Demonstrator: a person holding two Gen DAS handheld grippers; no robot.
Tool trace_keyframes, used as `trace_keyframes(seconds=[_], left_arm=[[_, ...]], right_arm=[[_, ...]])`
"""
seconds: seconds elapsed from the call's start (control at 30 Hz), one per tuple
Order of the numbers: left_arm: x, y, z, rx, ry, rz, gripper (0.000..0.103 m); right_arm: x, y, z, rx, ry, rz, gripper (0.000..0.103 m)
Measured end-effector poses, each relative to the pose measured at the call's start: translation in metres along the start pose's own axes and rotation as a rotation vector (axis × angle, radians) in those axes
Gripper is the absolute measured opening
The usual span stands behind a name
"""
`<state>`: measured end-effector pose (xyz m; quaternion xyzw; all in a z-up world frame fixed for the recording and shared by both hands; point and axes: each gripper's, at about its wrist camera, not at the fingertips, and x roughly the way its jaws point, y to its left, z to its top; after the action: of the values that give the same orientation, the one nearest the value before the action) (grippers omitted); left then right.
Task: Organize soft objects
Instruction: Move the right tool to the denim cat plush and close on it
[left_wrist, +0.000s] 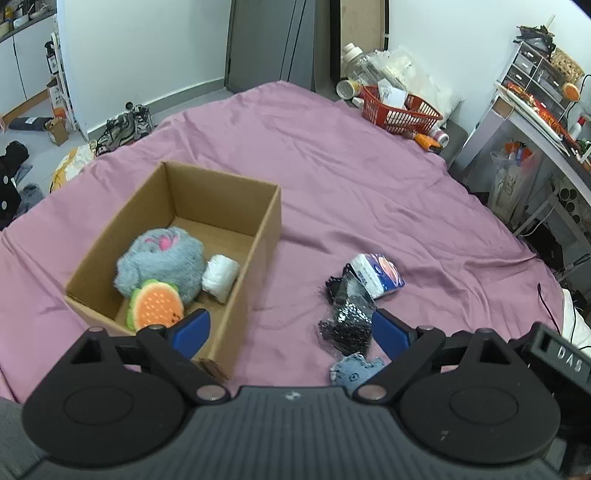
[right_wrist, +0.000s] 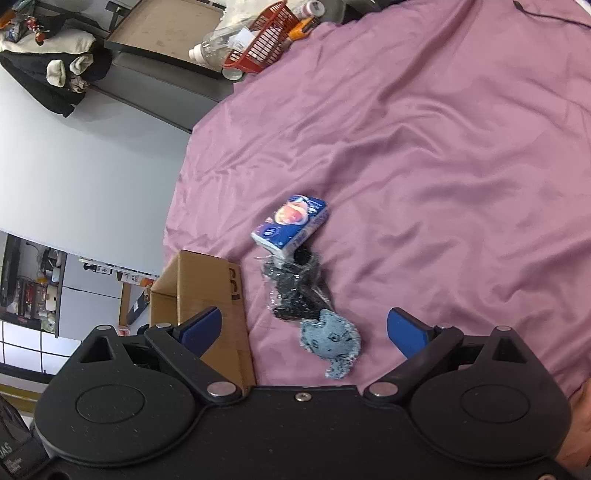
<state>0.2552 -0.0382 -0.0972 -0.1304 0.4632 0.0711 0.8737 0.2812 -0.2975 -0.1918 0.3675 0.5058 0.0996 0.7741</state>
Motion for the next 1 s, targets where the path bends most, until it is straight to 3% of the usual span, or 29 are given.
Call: trace_keyframes(seconds=[0.2, 0.47, 0.73, 0.83, 0.9, 0.97, 1.0], left_arm=[[0.010, -0.015, -0.004, 0.022, 0.002, -0.004, 0.093], [0.035, -0.024, -0.008, -0.005, 0.046, -0.032, 0.089], [0.066, -0.034, -0.008, -0.014, 0.120, -0.027, 0.072], [0.075, -0.034, -0.008, -0.021, 0.138, -0.022, 0.071], [0.080, -0.035, -0.007, -0.017, 0.146, -0.023, 0.071], [0.086, -0.037, -0.006, -0.013, 0.153, -0.024, 0.071], [0.089, -0.038, -0.005, -0.012, 0.157, -0.024, 0.071]], right_arm=[[0.014, -0.021, -0.003, 0.062, 0.024, 0.015, 0.096], [0.041, -0.030, -0.002, 0.112, 0.097, 0.050, 0.073], [0.070, -0.040, 0.003, 0.092, 0.158, 0.014, 0.060], [0.078, -0.038, 0.003, 0.071, 0.183, 0.032, 0.056], [0.084, -0.035, 0.002, 0.047, 0.203, 0.026, 0.050], [0.089, -0.034, 0.000, 0.027, 0.219, 0.018, 0.033], [0.089, -0.034, 0.000, 0.024, 0.216, 0.021, 0.032]])
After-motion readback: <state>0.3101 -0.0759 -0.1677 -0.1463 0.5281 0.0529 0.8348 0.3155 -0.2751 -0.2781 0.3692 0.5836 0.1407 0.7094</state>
